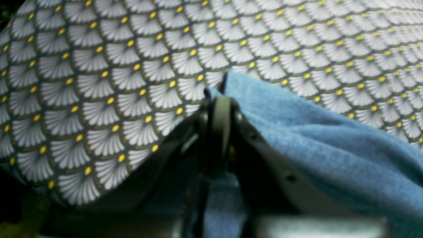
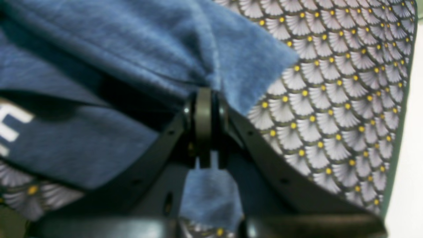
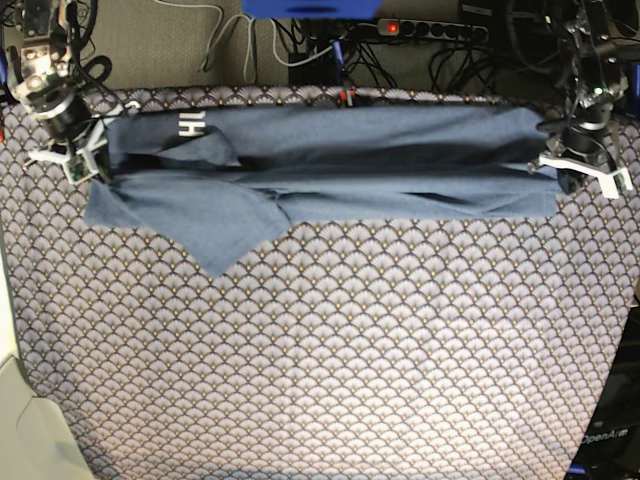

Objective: Fold the T-shirt properly
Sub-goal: 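Fold the hem edge with both grippers over toward the collar fold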

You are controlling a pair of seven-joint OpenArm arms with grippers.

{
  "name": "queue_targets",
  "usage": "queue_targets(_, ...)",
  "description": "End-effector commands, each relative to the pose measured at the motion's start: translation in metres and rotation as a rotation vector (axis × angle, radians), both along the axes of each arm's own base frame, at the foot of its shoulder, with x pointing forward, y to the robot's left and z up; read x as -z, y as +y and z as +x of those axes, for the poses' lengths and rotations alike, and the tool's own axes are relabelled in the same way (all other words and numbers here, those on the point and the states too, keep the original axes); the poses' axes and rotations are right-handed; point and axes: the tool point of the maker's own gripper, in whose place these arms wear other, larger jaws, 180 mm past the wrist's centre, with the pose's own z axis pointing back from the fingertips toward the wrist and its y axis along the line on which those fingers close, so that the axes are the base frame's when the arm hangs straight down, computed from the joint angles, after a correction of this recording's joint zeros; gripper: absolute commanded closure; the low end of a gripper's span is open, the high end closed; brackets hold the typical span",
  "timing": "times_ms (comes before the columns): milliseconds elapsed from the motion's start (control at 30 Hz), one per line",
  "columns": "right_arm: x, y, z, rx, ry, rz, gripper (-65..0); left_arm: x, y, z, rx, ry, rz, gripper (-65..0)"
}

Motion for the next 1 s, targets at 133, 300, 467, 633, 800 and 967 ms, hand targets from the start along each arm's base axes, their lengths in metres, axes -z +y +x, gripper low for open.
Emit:
queue_targets(133, -0.016, -0.013, 0.011, 0.013, -0.051, -0.028, 0.0, -0.016, -0.001, 0.015, 0.049, -0.043, 0.047, -0.5)
queue_targets(300, -0.018, -0.013, 0.016, 0.014, -0.063, -0.028, 0.0, -0.017, -0.006, 0.021, 0.067, -0.048, 0.045, -0.5)
queue_targets(467, -0.010, -0.018, 0.014, 0.030, -0.043, -0.024, 0.0, -0.019, 0.000, 0.027, 0.057, -0.057, 0.045, -0.5)
queue_targets(633, -0.014, -0.019, 0.020, 0.026, -0.057, -0.027, 0.0, -0.027, 0.005, 0.039, 0.090, -0.006, 0.050, -0.5)
queue_targets(800, -0.013, -0.020, 0.022, 0.032, -0.056, -0.028, 0.0, -0.024, -0.001, 0.048, 0.102, 0.063, 0.003, -0.4)
queue_targets(967, -0.014, -0.020, 0.022, 0.032, -0.057, -0.028, 0.0, -0.023, -0.009, 0.048, 0.105, 0.056, -0.016, -0.4)
